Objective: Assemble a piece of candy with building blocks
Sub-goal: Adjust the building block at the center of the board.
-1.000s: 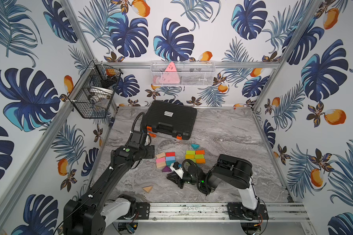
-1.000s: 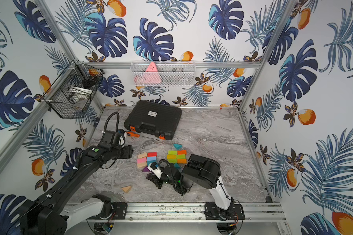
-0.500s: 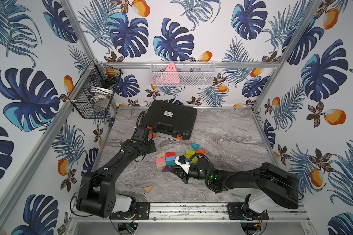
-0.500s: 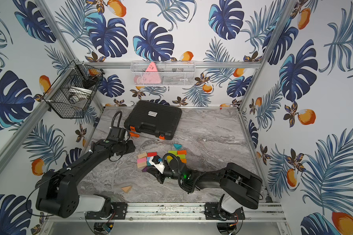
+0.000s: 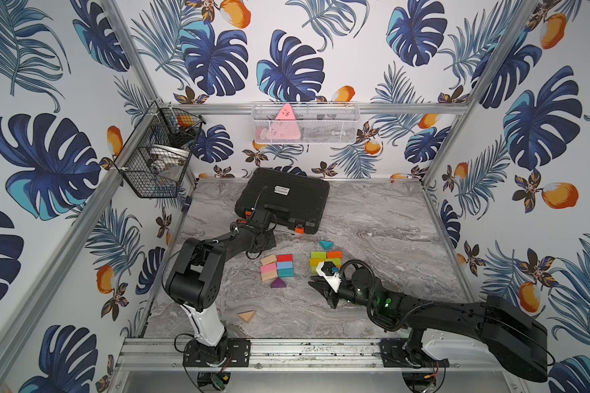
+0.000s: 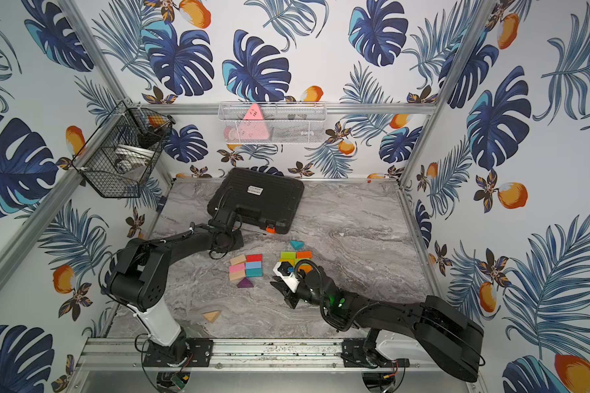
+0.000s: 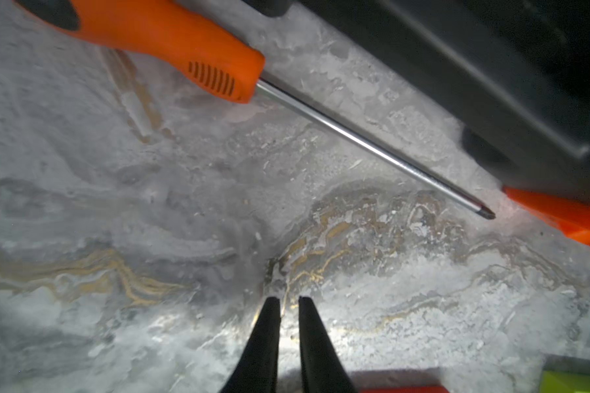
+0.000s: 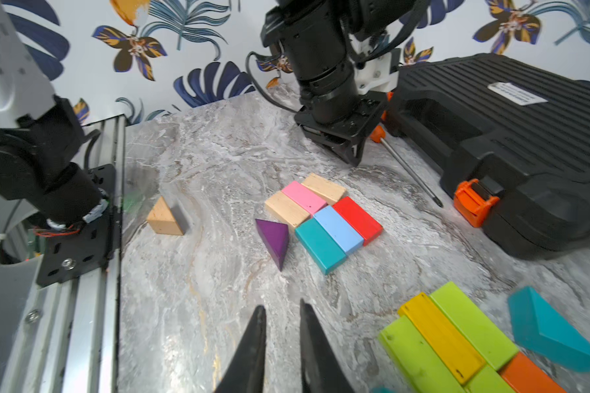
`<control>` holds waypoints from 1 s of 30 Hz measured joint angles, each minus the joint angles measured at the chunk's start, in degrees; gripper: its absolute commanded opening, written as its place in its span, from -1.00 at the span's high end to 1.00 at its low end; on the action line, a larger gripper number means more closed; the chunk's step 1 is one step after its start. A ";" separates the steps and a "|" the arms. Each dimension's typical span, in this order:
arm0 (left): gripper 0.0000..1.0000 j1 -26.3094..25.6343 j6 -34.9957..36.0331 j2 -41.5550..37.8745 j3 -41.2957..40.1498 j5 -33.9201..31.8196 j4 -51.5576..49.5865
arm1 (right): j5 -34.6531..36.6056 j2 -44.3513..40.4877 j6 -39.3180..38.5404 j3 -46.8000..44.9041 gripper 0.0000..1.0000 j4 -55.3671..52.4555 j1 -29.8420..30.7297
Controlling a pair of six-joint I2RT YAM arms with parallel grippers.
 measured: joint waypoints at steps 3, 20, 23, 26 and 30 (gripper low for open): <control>0.69 -0.79 0.00 1.07 0.02 -0.24 0.42 | 0.28 0.11 -0.20 0.04 0.57 -0.15 -0.15; 0.84 -4.15 1.36 2.86 2.54 -0.59 -1.55 | -0.42 1.14 -0.35 -0.68 0.53 -0.04 -0.74; 0.84 -4.39 1.36 2.32 2.36 -0.57 -2.43 | -0.48 1.25 -0.35 -0.68 0.53 0.00 -0.76; 0.84 -4.46 1.36 1.66 1.81 -0.55 -2.99 | -0.52 1.77 -0.33 -0.68 0.52 0.09 -0.76; 0.84 -4.79 1.36 1.25 1.16 -0.35 -3.48 | -0.55 2.01 -0.33 -0.70 0.52 0.13 -0.76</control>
